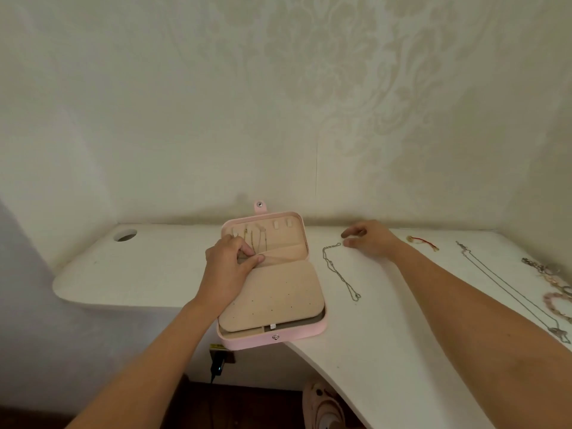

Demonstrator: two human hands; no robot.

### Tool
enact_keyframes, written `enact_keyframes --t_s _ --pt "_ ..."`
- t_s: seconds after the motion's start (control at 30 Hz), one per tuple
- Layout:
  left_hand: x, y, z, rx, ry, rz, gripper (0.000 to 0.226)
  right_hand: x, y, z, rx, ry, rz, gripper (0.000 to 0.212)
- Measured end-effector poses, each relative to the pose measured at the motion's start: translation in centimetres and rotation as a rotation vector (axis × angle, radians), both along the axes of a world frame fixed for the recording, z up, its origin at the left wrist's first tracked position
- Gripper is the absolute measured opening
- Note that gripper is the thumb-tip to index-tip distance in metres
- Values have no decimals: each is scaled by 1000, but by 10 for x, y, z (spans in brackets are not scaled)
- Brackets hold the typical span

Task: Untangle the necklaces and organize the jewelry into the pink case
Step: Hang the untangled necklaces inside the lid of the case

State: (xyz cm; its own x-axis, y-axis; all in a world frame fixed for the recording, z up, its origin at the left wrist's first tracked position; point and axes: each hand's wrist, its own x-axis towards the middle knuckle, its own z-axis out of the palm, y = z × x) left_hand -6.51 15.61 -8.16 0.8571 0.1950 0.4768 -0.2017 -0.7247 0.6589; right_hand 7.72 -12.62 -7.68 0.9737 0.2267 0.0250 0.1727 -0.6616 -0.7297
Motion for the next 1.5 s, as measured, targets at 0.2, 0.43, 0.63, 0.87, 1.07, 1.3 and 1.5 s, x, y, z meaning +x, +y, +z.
enact_keyframes --t_s 0.2,0.43,0.63,0.87,1.07,1.3,1.5 --pt "1 -1 1 -12 9 -1 32 -4 -1 3 76 -45 12 11" --pt "3 0 -1 -20 22 -5 28 -17 34 -14 81 -119 39 11" --pt "0 -7 0 -11 13 -20 31 -12 35 -12 31 -68 -16 11" --pt "-2 -19 2 12 38 -53 32 -20 21 20 -331 64 74 8" --pt "-2 -19 3 21 66 -62 30 -30 -2 21 -128 219 115 18" --pt "-2 -44 11 -15 48 -114 36 -59 -28 64 868 273 170 21" --pt "-3 -81 17 -47 17 -159 37 -85 -42 118 602 123 267 15"
